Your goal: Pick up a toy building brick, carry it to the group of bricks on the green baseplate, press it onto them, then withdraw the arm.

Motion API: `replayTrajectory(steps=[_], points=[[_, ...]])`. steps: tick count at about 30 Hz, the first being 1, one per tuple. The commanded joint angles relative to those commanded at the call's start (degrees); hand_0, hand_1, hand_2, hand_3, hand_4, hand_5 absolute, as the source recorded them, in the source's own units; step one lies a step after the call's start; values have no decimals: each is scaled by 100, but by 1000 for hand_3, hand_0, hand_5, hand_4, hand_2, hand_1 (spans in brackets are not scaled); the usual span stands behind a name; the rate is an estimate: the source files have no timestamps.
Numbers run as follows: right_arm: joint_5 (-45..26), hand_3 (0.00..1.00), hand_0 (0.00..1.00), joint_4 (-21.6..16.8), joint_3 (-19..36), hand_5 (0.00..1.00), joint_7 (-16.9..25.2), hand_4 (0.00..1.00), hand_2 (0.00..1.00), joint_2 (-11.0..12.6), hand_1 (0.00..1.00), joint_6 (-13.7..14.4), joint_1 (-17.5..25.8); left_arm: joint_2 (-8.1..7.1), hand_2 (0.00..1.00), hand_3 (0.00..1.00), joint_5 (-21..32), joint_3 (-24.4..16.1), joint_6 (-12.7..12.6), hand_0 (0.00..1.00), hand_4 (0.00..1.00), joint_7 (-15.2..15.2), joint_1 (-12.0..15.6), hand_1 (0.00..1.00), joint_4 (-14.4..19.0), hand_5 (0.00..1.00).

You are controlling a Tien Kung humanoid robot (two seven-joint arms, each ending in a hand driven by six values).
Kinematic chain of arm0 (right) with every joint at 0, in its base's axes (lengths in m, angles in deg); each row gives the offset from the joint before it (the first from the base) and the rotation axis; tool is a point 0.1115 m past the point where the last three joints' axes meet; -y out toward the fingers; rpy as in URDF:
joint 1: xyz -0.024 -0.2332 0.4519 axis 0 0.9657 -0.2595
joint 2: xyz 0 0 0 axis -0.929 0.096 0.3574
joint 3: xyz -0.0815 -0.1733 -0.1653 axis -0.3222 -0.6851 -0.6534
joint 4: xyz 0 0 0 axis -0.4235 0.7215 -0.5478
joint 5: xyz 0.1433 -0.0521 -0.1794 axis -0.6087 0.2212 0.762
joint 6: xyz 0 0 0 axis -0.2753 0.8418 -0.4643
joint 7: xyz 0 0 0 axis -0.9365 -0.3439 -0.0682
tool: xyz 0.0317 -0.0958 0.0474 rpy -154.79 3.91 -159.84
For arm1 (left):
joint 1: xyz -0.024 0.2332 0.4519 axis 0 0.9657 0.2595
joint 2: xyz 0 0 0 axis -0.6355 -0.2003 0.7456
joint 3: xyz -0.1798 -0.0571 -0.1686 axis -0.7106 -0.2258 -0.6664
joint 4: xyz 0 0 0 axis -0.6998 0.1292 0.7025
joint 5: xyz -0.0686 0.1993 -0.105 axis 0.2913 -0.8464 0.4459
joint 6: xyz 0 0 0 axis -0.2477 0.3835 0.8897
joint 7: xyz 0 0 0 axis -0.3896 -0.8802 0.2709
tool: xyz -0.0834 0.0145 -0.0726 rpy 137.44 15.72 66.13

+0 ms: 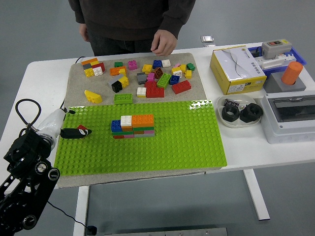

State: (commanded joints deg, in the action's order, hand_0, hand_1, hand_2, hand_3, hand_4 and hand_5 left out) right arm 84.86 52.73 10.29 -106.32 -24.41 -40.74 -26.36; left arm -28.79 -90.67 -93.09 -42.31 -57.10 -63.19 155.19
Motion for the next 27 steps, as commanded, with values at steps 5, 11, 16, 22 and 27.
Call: replayTrajectory(steps=[5,11,16,22,27], points=[[41,856,721,0,23,998,7,639,738,5,675,-8,-2,78,973,730,-65,55,-100,998,903,0,-8,998,-161,528],[66,852,722,0,34,998,8,640,734,9,673,-19,-1,35,972,732,-141,69,-36,998,893,0,18,998,-166,501],[75,852,722,0,41,998,0,640,734,6,674,-28,0,-13,973,737,-173,86,5,998,891,0,31,998,-170,482],[96,847,723,0,60,998,-6,639,732,6,674,-32,-2,-60,975,741,-169,122,24,998,885,0,15,998,-187,465],[106,849,723,0,60,998,-5,639,730,4,674,-33,-12,-58,978,743,-187,163,13,998,874,0,-42,998,-390,413]])
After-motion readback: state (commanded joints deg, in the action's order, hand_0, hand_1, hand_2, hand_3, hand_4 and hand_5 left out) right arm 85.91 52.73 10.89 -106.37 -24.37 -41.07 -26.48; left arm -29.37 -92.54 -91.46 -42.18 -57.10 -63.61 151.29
